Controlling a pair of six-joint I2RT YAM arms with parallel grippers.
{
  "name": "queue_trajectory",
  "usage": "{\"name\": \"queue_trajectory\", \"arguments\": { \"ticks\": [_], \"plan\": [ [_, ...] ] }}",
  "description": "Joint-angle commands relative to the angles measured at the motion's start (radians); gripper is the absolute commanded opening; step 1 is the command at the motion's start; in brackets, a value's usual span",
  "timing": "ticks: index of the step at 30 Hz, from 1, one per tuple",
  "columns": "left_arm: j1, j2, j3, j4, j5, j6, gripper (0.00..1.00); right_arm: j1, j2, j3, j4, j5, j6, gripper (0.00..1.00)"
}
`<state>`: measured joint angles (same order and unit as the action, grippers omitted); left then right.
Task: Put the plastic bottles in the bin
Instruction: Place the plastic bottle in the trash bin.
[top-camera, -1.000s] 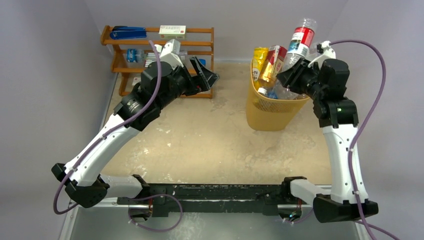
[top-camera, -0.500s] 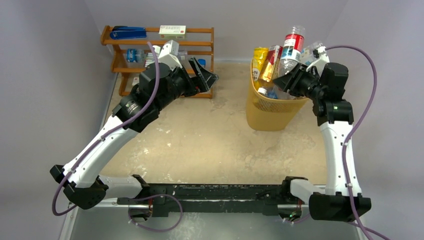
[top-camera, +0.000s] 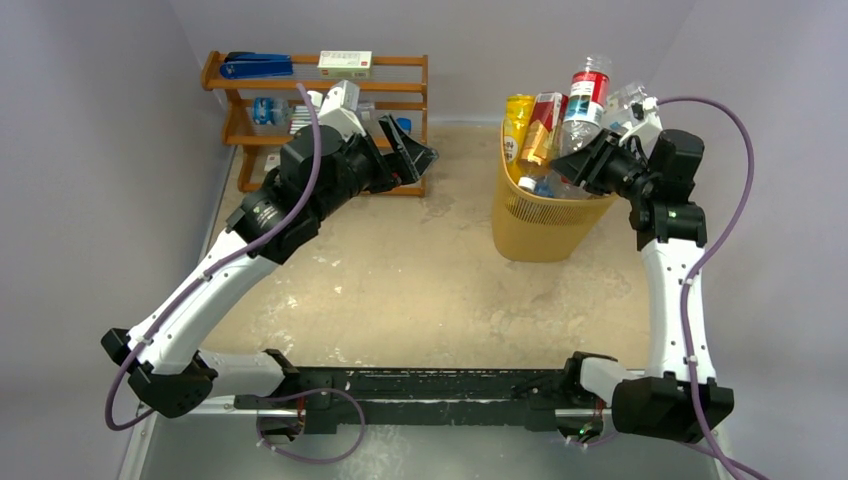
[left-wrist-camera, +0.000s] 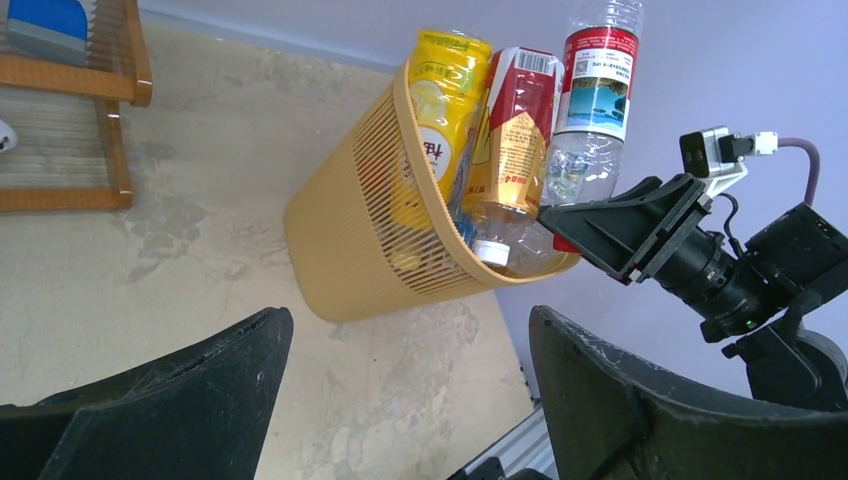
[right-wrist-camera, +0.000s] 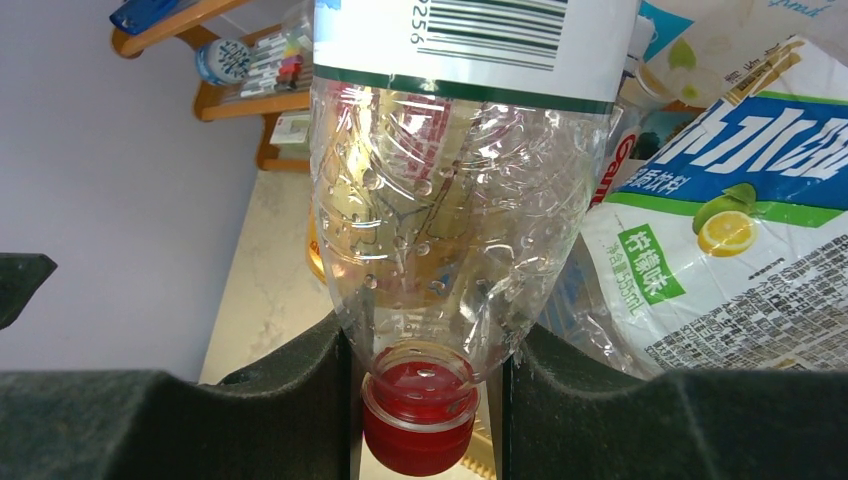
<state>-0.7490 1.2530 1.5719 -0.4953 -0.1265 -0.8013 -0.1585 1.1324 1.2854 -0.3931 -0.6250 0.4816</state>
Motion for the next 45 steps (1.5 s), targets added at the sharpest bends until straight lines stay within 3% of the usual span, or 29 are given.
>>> {"name": "queue_trajectory", "arguments": {
  "ticks": [1,16,25,37,45],
  "plan": [
    [-0.002,0.003,-0.002,0.041,0.011,-0.009,0.88,-0.003,-0.014,-0.007,0.051,-0.088,0.007,0.26],
    [-0.002,0.008,0.003,0.039,0.013,-0.012,0.89,-0.017,-0.043,-0.034,0.066,-0.173,0.040,0.60],
    [-0.003,0.005,0.020,0.023,0.010,-0.009,0.89,-0.096,-0.042,0.005,0.022,-0.244,0.014,0.67],
    [-0.002,0.008,0.022,0.021,0.010,-0.010,0.90,-0.099,-0.088,0.005,-0.013,-0.251,0.015,0.76],
    [-0.003,0.008,0.018,0.024,0.010,-0.012,0.90,-0.099,-0.148,-0.086,-0.005,-0.245,0.020,0.95]
  ]
}}
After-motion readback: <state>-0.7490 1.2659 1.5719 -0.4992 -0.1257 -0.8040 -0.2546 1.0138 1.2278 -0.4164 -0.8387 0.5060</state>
